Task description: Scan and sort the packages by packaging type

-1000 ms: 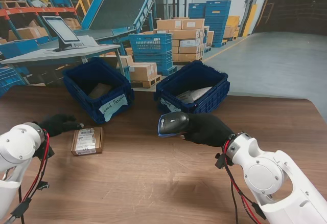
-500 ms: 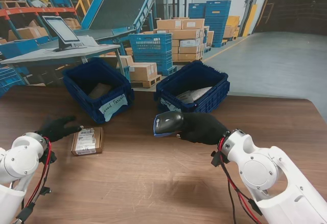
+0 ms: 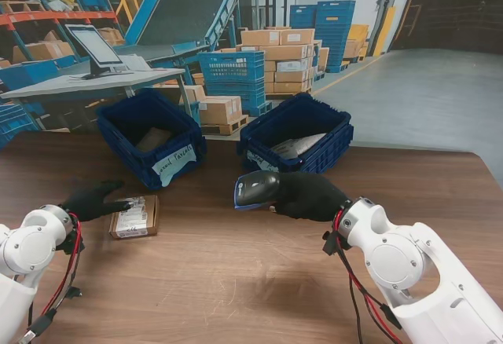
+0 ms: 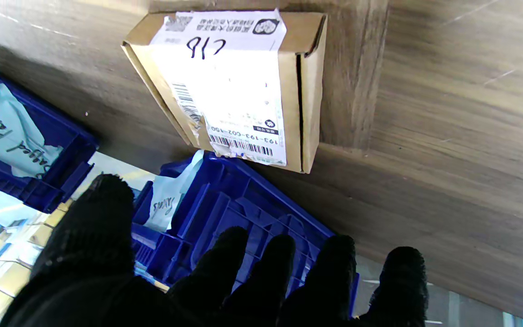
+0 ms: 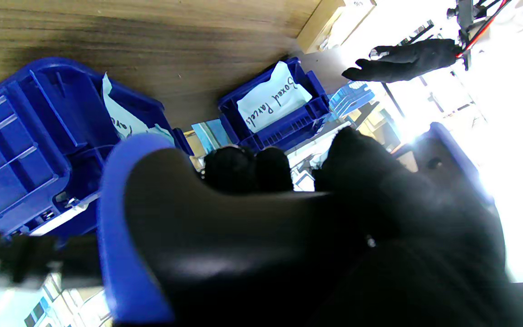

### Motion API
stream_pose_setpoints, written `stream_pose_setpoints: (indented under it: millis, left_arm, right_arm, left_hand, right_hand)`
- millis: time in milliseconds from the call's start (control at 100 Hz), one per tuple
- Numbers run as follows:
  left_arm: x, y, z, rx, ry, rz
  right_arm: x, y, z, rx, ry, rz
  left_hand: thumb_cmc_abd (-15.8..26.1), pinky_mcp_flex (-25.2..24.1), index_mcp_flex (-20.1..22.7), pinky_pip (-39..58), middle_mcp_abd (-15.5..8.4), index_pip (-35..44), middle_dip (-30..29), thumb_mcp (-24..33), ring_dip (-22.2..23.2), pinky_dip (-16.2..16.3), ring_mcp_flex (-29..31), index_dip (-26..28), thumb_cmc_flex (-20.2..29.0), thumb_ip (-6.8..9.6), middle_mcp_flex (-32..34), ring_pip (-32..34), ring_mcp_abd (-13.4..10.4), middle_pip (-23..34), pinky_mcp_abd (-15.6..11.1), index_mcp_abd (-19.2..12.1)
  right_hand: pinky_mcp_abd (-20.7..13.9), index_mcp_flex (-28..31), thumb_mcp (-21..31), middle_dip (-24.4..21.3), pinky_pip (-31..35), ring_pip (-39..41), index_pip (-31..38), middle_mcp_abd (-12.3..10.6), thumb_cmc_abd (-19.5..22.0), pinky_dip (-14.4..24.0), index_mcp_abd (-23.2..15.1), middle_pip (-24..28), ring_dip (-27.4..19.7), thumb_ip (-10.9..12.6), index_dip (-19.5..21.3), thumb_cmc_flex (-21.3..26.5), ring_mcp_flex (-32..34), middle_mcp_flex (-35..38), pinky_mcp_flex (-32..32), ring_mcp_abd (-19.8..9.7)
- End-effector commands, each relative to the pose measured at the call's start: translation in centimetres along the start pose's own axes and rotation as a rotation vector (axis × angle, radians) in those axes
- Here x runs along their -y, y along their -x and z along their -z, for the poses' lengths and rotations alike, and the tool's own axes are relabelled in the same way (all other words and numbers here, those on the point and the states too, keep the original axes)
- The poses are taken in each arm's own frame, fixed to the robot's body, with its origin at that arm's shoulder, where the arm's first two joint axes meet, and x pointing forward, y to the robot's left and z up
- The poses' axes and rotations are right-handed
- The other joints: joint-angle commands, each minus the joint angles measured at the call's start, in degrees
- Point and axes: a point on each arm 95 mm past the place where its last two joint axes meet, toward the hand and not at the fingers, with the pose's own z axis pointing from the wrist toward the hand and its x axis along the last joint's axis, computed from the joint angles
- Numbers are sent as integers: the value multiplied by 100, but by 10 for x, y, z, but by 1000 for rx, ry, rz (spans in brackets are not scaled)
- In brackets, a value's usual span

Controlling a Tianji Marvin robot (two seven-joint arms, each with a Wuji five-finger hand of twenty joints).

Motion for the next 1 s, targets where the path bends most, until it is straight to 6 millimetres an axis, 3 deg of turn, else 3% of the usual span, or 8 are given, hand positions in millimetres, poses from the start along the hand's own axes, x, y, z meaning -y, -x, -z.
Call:
stream_pose_setpoints:
  millis: [0,440,990]
  left_arm:
    - [1,2,0,-17,31,-21]
    - [13,8,-8,-147,120,-186]
    - [13,-1,-45,-294,198,-361]
  right_arm:
    - [1,-3,-1,-3,-10,-4]
    - [6,-4,-2,-2,2,-22]
    - [3,5,-9,22,-11,-42]
  left_hand:
    - [-54,-102,-220,-165,-90,-85,46,-198,-53,-68,-232,-72,-326,-3,-226,-82,-198,-78,-93,96]
    - [-37,-56,-195,-284,-152,-49,46,-104,-59,-32,-236,-72,-467,-95,-223,-82,-279,-45,-139,6]
    - [-30,-31,-123,-312,-219,7,62,24,-43,12,-185,-62,-422,-138,-144,-53,-327,-34,-183,-124]
  right_hand:
    - [-7,370,495,32,37,16,148,127,508,37,-371,-30,-23,-58,88,611,23,77,16,3]
    - [-2,370,500,28,38,17,147,129,509,37,-375,-30,-23,-57,86,608,26,77,14,5]
    - [-1,370,499,28,40,20,149,126,512,36,-371,-29,-23,-58,86,609,24,74,11,14]
